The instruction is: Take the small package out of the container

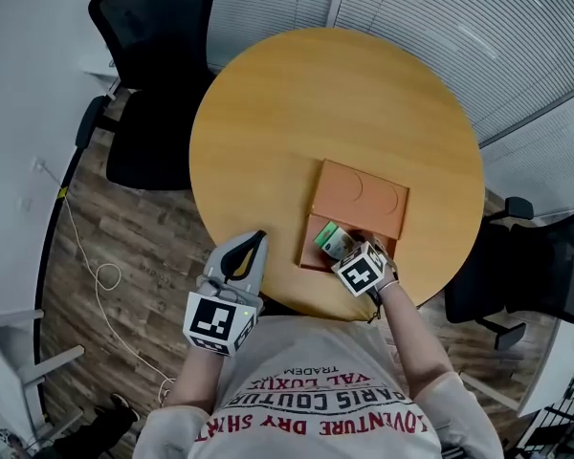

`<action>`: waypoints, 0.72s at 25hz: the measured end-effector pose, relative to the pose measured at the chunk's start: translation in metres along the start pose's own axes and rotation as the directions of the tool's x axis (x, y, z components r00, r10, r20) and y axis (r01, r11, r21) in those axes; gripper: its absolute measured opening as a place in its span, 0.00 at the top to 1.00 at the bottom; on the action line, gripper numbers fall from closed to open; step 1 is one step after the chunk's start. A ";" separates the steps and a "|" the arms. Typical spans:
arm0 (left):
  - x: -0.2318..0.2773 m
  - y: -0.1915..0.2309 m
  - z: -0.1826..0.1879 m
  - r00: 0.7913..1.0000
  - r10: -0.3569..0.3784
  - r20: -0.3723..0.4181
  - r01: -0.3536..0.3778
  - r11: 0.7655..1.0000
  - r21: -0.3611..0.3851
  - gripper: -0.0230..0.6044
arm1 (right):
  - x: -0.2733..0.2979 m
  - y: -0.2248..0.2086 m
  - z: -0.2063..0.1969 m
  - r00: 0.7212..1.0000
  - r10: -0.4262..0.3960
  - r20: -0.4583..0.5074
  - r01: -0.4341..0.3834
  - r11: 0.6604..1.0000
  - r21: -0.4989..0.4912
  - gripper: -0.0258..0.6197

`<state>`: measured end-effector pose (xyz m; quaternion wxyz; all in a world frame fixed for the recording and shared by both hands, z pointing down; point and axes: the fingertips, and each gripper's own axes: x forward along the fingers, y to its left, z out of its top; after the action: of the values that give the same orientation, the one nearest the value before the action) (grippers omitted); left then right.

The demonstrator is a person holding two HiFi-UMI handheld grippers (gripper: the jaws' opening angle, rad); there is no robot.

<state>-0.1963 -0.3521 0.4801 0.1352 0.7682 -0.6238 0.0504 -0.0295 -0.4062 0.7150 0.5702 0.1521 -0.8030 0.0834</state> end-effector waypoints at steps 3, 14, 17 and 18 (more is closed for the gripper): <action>0.000 0.008 -0.002 1.000 0.011 -0.006 -0.011 1.000 -0.009 0.95 | 0.006 -0.002 0.000 1.000 -0.006 -0.031 0.007 1.000 0.010 0.38; 0.002 0.011 -0.013 0.999 -0.007 -0.032 0.006 1.000 -0.020 0.95 | 0.010 -0.003 -0.001 0.998 0.037 0.047 -0.039 0.998 0.040 0.40; 0.002 0.010 -0.012 0.999 -0.026 -0.034 0.026 0.999 -0.019 0.95 | 0.009 -0.003 0.001 0.999 0.041 0.029 -0.042 0.999 0.014 0.41; 0.001 0.009 -0.011 0.999 -0.031 -0.035 0.031 0.999 -0.017 0.95 | 0.007 -0.002 0.001 0.999 0.044 0.028 -0.044 0.999 0.005 0.41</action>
<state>-0.2040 -0.3522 0.4923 0.1534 0.7755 -0.6098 0.0568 -0.0320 -0.4093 0.7212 0.5564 0.1372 -0.8139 0.0958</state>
